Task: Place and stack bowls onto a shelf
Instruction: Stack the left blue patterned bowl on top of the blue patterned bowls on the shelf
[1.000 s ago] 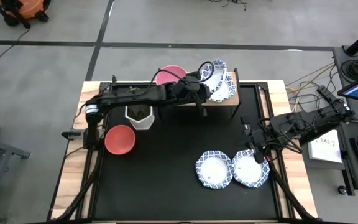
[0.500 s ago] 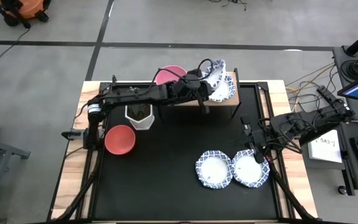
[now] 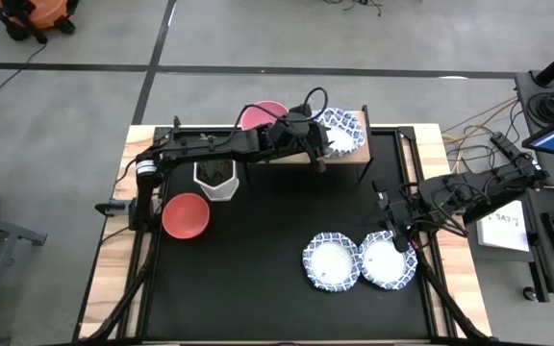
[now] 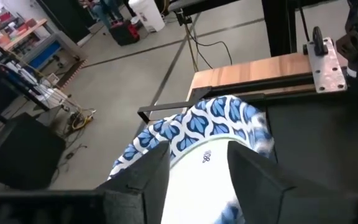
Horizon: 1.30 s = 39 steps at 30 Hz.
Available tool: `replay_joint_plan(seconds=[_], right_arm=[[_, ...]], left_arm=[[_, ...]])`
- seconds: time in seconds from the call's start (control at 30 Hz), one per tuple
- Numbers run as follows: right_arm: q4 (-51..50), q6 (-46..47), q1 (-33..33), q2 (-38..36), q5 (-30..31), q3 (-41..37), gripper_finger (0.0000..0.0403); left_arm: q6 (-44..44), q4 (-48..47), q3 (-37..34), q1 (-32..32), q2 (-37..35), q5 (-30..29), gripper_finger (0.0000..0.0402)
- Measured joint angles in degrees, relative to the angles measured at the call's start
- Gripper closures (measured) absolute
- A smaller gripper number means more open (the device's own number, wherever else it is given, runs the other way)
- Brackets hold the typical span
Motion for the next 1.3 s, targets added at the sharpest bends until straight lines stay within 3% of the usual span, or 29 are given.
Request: replay_joint_plan(seconds=[0.13, 0.27, 0.37, 0.5, 0.73, 1.13, 1.3], right_arm=[[0.0, 0.0, 0.0, 0.0, 0.0, 0.0, 0.0381], [0.0, 0.0, 0.0, 0.0, 0.0, 0.0, 0.0381], [0.0, 0.0, 0.0, 0.0, 0.0, 0.0, 0.0381], [0.0, 0.0, 0.0, 0.1, 0.0, 0.0, 0.0381], [0.0, 0.0, 0.0, 0.1, 0.0, -0.1, 0.0381], [0.0, 0.0, 0.0, 0.1, 0.0, -0.1, 0.0381], [0.0, 0.0, 0.0, 0.1, 0.0, -0.1, 0.0381]], left_arm=[[-2.6, -0.5, 0.0, -0.6, -0.2, 0.6, 0.0251], [-3.7, -1.0, 0.0, -1.3, -0.3, 6.8, 0.0258], [-4.2, -0.9, -0.4, -1.4, -0.1, 7.7, 0.0268], [-5.4, -1.0, -2.0, -0.8, 0.7, 7.0, 0.0282], [-6.7, -1.1, -2.1, -0.1, 2.4, 0.6, 0.0303], [-6.5, -3.7, 2.9, -1.3, 2.4, 0.7, 0.0306], [-7.0, -0.4, 3.6, -1.2, 2.7, 0.9, 0.0306]])
